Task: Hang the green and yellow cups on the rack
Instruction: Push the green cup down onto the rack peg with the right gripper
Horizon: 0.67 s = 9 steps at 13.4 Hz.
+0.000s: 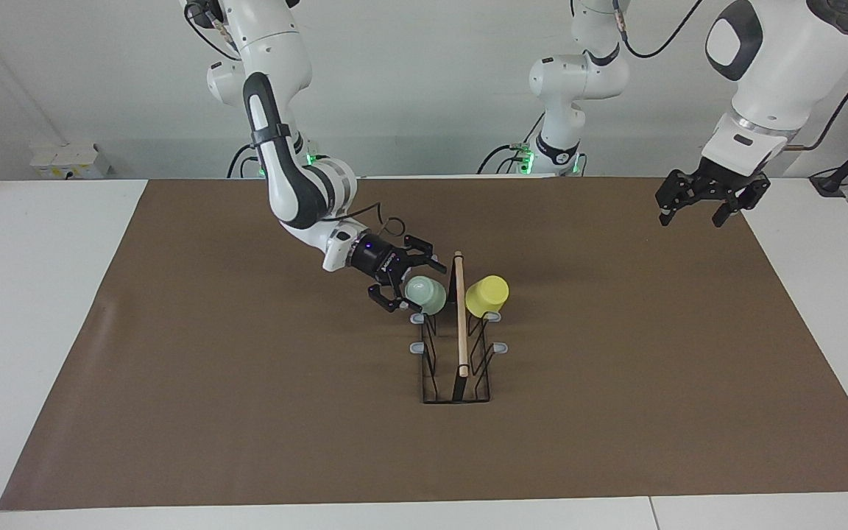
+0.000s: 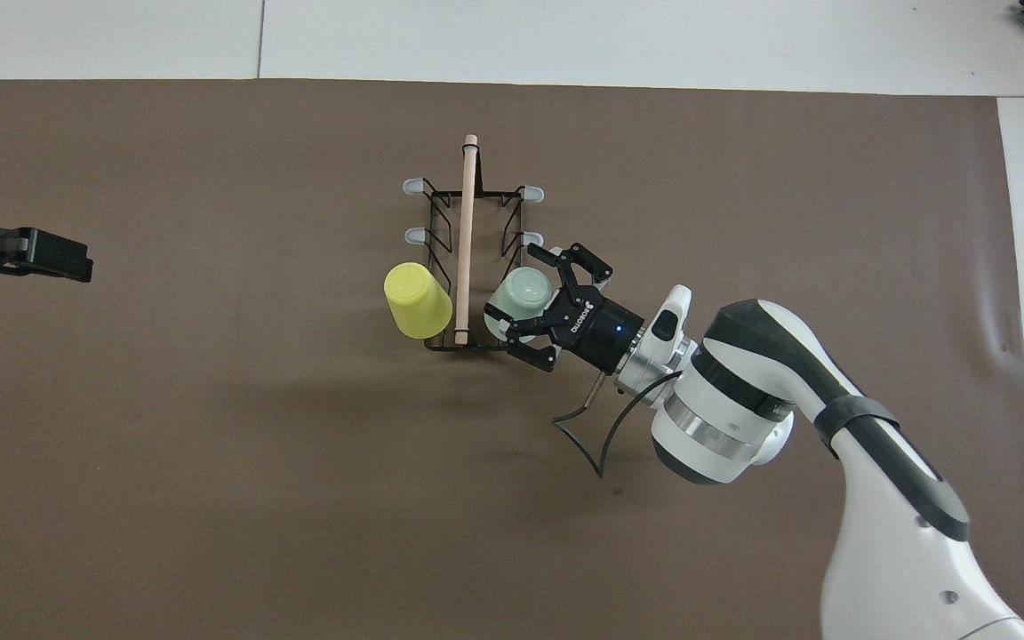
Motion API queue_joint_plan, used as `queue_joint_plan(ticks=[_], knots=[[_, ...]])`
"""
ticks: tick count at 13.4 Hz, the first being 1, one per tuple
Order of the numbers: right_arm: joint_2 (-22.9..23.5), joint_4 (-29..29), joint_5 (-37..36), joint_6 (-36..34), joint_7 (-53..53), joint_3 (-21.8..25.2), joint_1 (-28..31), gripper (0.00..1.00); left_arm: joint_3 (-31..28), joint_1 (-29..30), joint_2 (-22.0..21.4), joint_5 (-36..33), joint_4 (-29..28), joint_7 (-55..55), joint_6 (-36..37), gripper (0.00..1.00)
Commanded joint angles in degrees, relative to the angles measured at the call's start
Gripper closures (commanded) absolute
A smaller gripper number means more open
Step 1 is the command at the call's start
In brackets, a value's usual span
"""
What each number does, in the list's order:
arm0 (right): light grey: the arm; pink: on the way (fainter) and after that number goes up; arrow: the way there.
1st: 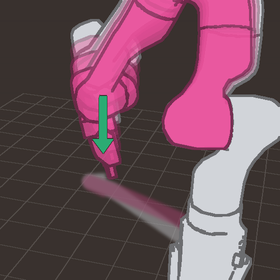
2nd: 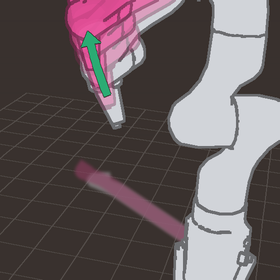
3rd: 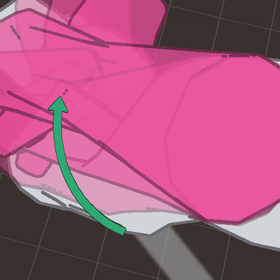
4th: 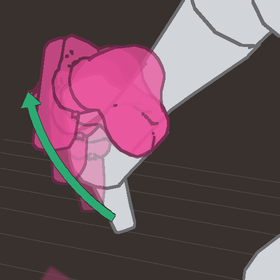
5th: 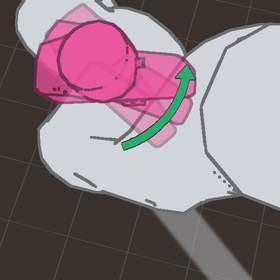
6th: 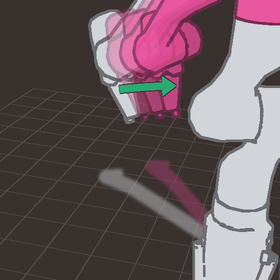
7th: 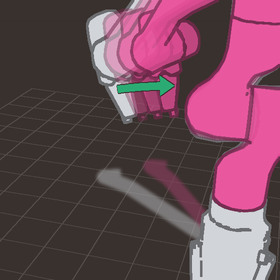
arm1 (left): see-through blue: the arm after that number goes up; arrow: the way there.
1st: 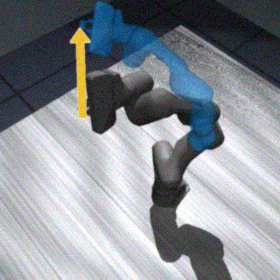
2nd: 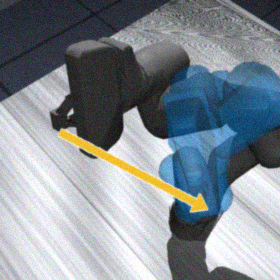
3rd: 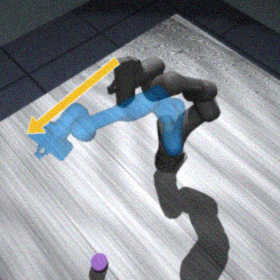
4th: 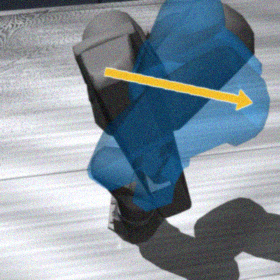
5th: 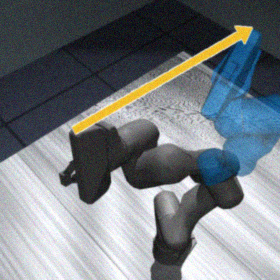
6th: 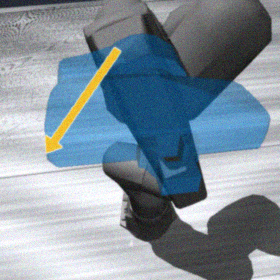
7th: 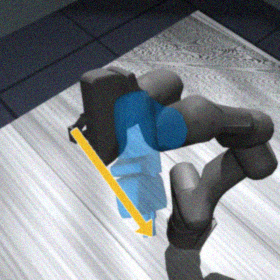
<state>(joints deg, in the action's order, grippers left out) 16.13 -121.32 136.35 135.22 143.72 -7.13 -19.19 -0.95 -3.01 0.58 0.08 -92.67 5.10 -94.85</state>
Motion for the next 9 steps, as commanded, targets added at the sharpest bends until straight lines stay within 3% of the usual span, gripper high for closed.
queue_joint_plan(ticks=[1,9], knots=[[-0.3,2.7,1.9,9.8,-3.1,-2.3,0.0,0.00,-1.4,-0.7,-1.4,1.0,0.0,3.0,3.4,0.03],[-1.0,3.8,1.5,18.2,-4.7,-4.1,0.0,0.00,-0.7,-0.1,-2.7,0.9,-0.6,3.1,4.8,0.03]])
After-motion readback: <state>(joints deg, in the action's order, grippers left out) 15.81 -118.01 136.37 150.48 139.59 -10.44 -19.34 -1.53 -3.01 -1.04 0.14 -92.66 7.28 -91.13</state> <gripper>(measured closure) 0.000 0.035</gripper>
